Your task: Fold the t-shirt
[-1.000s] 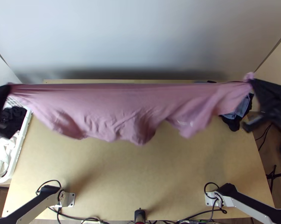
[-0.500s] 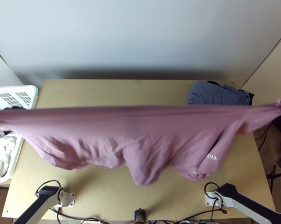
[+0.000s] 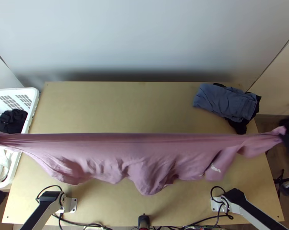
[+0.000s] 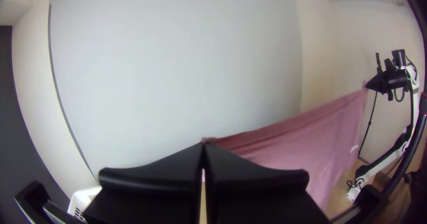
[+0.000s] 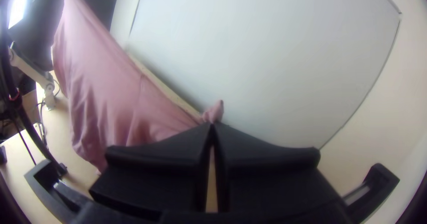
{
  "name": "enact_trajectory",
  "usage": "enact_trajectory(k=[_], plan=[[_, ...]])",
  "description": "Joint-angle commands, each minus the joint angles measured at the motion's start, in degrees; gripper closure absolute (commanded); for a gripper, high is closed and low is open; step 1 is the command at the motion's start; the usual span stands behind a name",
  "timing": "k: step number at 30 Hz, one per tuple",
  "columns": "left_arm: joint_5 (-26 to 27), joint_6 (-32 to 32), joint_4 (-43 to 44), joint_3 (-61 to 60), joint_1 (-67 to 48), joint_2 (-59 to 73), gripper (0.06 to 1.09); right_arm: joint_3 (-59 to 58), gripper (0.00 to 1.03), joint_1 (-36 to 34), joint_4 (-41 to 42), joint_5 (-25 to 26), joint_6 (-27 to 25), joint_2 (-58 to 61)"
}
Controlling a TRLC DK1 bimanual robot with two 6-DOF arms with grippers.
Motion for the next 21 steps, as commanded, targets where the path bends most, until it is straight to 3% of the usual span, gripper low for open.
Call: enact_trajectory(k=[1, 10, 21], plan=[[2.5, -0.2, -0.4, -9.8, 0.5, -1.0, 1.05, -14.6, 1.00, -0.3, 5.3, -2.9, 1.3, -3.7], [3.9, -3.7, 12.6, -23.5, 0.1, 4.0, 1.05, -29.8, 1.00, 4.0, 22.4, -3.8, 0.9, 0.5], [0.4, -6.2, 28.6, -32.0, -1.3, 14.9, 1.05, -37.1, 1.00, 1.1, 39.6, -5.8, -1.1, 13.5]])
